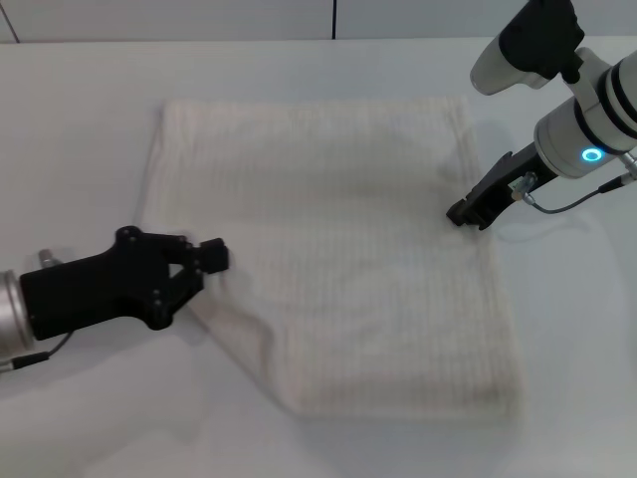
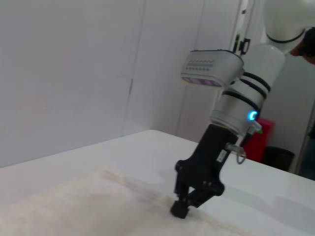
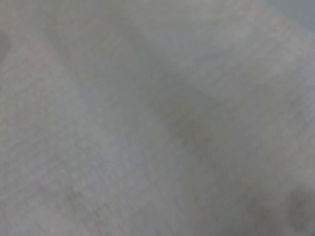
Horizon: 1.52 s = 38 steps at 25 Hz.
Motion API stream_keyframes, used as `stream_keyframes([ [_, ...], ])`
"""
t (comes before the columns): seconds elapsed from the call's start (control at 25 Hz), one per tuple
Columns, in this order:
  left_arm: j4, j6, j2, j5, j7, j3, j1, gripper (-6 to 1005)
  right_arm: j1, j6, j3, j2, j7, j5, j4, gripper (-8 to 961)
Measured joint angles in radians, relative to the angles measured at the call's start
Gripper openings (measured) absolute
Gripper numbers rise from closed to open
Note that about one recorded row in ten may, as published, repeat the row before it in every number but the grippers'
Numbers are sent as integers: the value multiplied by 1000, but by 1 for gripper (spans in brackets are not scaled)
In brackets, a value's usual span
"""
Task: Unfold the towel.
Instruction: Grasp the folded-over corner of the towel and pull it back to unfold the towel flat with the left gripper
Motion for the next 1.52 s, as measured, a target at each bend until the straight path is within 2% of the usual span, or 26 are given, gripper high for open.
stream_keyframes([
  [0.08,1,2,3,0,-2,-3,5,44,0,0,0,0,0,0,0,-1],
  [0.16,4,4,15,1,-7,-38,31,46,-1,0,0,0,0,0,0,-1],
  [0.48,-1,36,31,2,-7,-42,46,52,-1,0,0,0,1,0,0,-1],
  [1.0,-1,69,42,1,1,-42,102,63,-3,-1,0,0,1,0,0,-1],
  [1.52,4,71,48,1,2,-41,124,74,0,-2,0,0,3,0,0,-1],
])
